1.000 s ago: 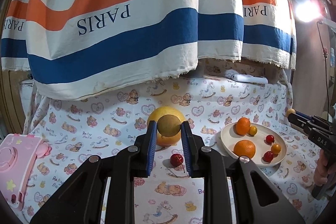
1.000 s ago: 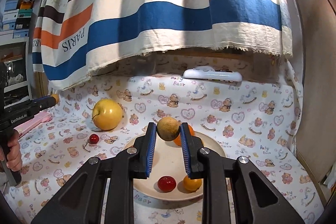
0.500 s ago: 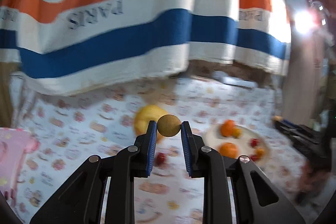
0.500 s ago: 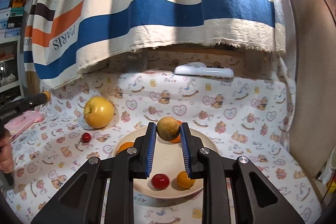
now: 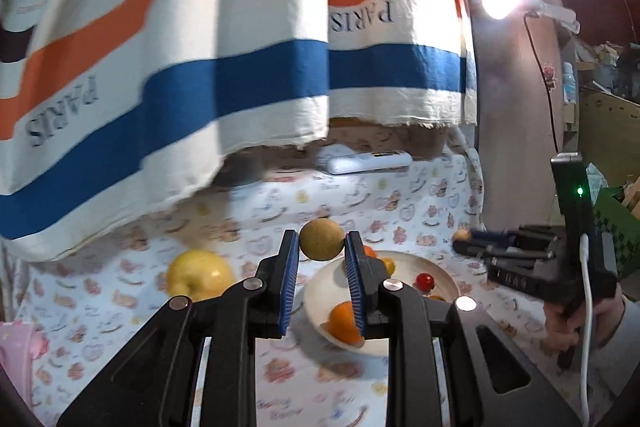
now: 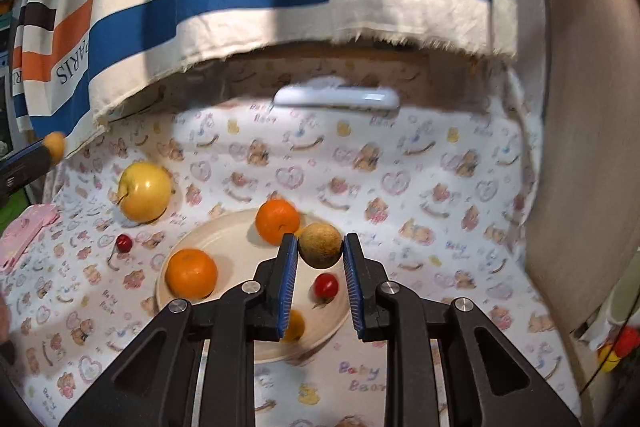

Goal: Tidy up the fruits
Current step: 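Carry both held brown fruits over the plate with both grippers, then open the left gripper over the plate while the right releases its brown fruit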

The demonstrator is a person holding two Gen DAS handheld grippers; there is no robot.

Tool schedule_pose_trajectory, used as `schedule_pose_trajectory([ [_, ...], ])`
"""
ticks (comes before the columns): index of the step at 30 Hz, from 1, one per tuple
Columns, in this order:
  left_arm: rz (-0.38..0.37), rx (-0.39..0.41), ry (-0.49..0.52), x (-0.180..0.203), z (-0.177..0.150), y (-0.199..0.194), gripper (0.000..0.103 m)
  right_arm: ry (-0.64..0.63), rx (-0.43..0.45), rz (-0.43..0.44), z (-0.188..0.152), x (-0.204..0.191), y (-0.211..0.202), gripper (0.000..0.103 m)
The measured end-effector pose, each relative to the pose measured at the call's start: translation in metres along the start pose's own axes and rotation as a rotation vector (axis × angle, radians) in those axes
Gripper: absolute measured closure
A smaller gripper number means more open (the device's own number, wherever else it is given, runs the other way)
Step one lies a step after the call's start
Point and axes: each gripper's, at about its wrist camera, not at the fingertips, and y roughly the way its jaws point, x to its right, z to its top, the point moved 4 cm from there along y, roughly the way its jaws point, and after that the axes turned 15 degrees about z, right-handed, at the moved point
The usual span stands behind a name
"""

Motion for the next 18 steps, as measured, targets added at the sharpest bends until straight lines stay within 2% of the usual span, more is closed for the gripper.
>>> schedule_pose_trajectory([
  [3, -0.017, -0.059, 0.026, 0.013, -0.002, 0.027, 0.08, 0.012, -0.058, -0.001, -0.006, 0.002, 0.011, 0.079],
  [5, -0.02, -0.11, 0.042, 0.021, -0.007, 0.046, 0.08, 0.01, -0.135, -0.057, -0.012, 0.004, 0.022, 0.079],
  [7, 0.023, -0.141, 0.047, 0.023, -0.011, 0.058, 0.08, 0.037, -0.18, -0.043, -0.019, 0.006, 0.029, 0.079],
  [9, 0.053, -0.21, 0.064, 0.023, -0.017, 0.072, 0.08, 0.052, -0.191, -0.025, -0.02, 0.007, 0.03, 0.079],
  [14, -0.002, -0.347, 0.066, 0.024, -0.03, 0.096, 0.08, 0.078, -0.19, -0.039, -0.019, 0.016, 0.03, 0.079],
  [18, 0.01, -0.416, 0.098, 0.029, -0.042, 0.111, 0.08, 0.106, -0.217, -0.019, -0.023, 0.02, 0.036, 0.079],
])
